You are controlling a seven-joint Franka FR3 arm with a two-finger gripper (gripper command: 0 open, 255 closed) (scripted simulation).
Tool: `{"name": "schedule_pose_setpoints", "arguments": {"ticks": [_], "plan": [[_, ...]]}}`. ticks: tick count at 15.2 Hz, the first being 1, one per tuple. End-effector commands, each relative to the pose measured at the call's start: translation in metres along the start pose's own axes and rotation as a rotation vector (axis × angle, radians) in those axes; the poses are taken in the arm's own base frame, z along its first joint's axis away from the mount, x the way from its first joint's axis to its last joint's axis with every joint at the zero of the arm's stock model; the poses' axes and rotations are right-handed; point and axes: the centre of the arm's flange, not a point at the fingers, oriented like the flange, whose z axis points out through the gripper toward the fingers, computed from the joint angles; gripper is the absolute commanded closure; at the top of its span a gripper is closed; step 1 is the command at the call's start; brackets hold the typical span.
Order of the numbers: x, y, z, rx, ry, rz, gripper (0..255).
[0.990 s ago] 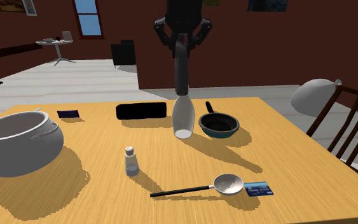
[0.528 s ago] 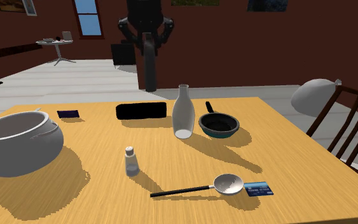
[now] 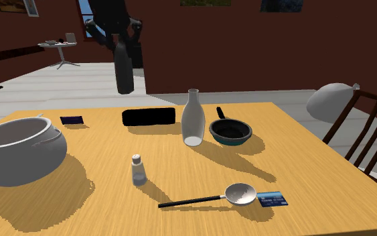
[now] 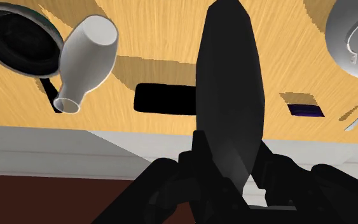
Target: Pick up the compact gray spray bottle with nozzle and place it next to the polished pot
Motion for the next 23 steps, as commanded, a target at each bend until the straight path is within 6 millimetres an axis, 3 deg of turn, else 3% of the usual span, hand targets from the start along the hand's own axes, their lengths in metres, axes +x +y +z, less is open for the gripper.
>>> {"name": "schedule_pose_setpoints", "arguments": {"ticks": [1, 11, 23], "plan": [[0.011, -0.026, 0.008, 0.000, 0.001, 0.002, 255], [0.050, -0.153, 0.031, 0.000, 0.001, 0.002, 255], [0.017, -0.153, 0.085, 0.000, 0.001, 0.002, 255]]}}
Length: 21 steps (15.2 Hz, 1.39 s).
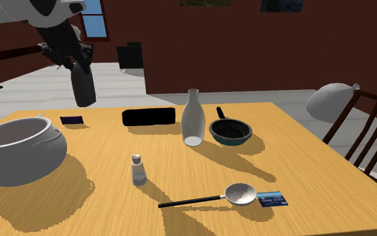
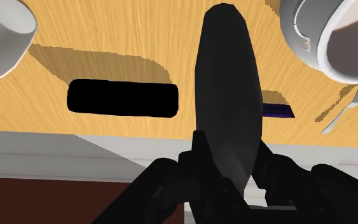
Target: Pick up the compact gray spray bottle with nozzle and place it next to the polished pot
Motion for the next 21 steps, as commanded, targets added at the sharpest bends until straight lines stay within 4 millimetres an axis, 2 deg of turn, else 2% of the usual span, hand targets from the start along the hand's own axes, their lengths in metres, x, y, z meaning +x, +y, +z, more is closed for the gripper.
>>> {"name": "schedule_pose_setpoints", "arguments": {"ticks": [1, 21], "plan": [[-0.005, -0.001, 0.007, 0.000, 0.001, 0.000, 255], [-0.059, -0.001, 0.098, 0.000, 0.001, 0.000, 255]]}}
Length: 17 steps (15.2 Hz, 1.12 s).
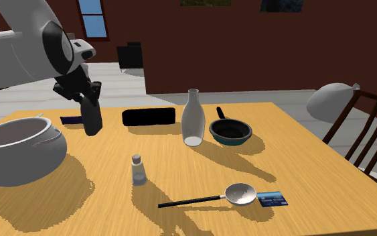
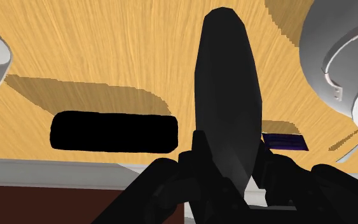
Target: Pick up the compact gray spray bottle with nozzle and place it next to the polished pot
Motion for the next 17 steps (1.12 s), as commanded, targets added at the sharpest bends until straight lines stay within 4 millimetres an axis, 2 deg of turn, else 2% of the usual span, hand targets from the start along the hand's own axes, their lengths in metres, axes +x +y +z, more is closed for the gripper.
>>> {"name": "schedule_pose_setpoints", "arguments": {"ticks": [1, 17], "plan": [[-0.005, -0.001, 0.010, 0.000, 0.001, 0.000, 255], [-0.048, -0.001, 0.082, 0.000, 0.001, 0.000, 255]]}}
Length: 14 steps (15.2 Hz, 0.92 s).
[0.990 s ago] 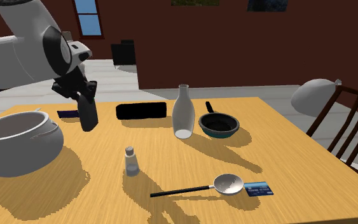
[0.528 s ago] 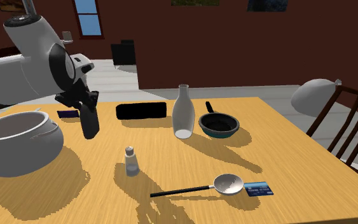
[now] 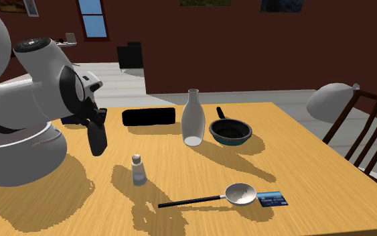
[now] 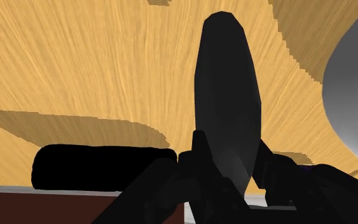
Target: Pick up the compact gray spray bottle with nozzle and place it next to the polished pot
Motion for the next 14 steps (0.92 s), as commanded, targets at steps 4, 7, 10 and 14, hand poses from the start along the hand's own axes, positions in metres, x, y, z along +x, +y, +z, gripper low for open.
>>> {"name": "schedule_pose_setpoints", "arguments": {"ticks": [4, 7, 10, 14], "plan": [[-0.013, -0.001, 0.024, 0.000, 0.001, 0.000, 255], [-0.021, -0.001, 0.037, 0.000, 0.001, 0.000, 255], [-0.023, -0.001, 0.041, 0.000, 0.001, 0.000, 255], [-0.023, -0.001, 0.041, 0.000, 0.001, 0.000, 255]]}}
